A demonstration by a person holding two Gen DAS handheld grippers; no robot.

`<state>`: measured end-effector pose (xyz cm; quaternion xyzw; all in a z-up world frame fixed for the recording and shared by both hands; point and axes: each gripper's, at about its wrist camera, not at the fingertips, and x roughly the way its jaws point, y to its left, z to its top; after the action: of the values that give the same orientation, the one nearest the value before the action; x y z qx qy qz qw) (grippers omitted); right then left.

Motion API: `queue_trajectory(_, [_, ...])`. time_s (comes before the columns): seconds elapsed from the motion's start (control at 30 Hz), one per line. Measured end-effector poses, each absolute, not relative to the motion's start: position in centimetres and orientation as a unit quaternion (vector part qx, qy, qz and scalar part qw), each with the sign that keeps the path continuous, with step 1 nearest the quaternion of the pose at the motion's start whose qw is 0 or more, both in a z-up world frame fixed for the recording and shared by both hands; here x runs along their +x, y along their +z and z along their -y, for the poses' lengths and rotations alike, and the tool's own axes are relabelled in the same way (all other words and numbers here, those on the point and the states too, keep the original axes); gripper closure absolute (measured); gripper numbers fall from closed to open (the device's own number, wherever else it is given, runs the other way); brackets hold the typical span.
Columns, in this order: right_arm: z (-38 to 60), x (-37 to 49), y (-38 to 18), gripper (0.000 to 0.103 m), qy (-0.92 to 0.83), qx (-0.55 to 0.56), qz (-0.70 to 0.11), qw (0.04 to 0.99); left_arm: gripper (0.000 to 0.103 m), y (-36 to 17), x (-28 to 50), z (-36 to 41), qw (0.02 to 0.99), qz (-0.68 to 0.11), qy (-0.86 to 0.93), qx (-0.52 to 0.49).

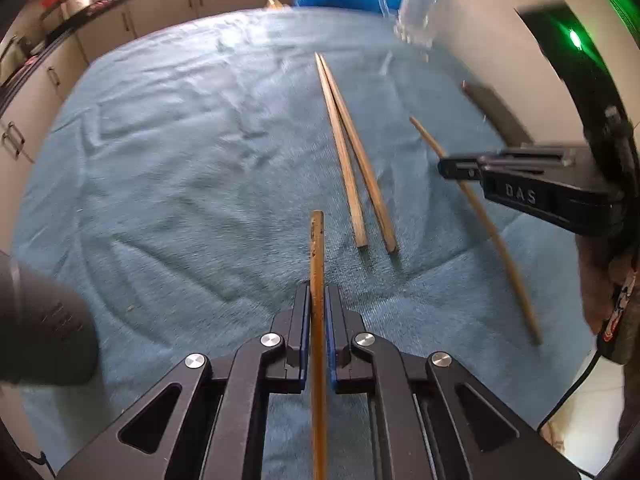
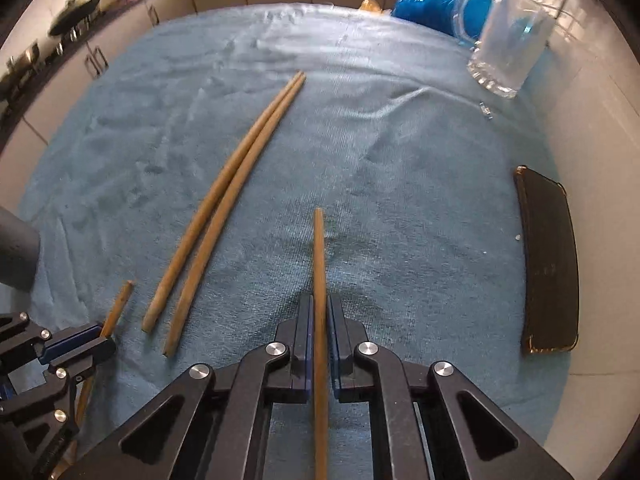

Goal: Organize utensils
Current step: 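Carry both chopsticks over the black cup and open both grippers inside it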

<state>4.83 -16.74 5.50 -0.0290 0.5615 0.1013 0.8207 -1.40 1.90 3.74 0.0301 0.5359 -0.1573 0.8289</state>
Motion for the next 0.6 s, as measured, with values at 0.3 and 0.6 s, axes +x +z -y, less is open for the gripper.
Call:
queue_trajectory(0.3, [18.4,-1.7,10.8,0.096,0.114,0.026,-0.456,0.882,0.096,8.8,-6.0,-4.2,0.883,-0.442,-0.158,-0.017])
queue_trajectory(0.6, [17.8,-6.6,15.0,0.096,0.122,0.036,-0.367,0.921,0.096,13.8,-10.6,-6.4,0.924,-0.347,-0.151,-0.050])
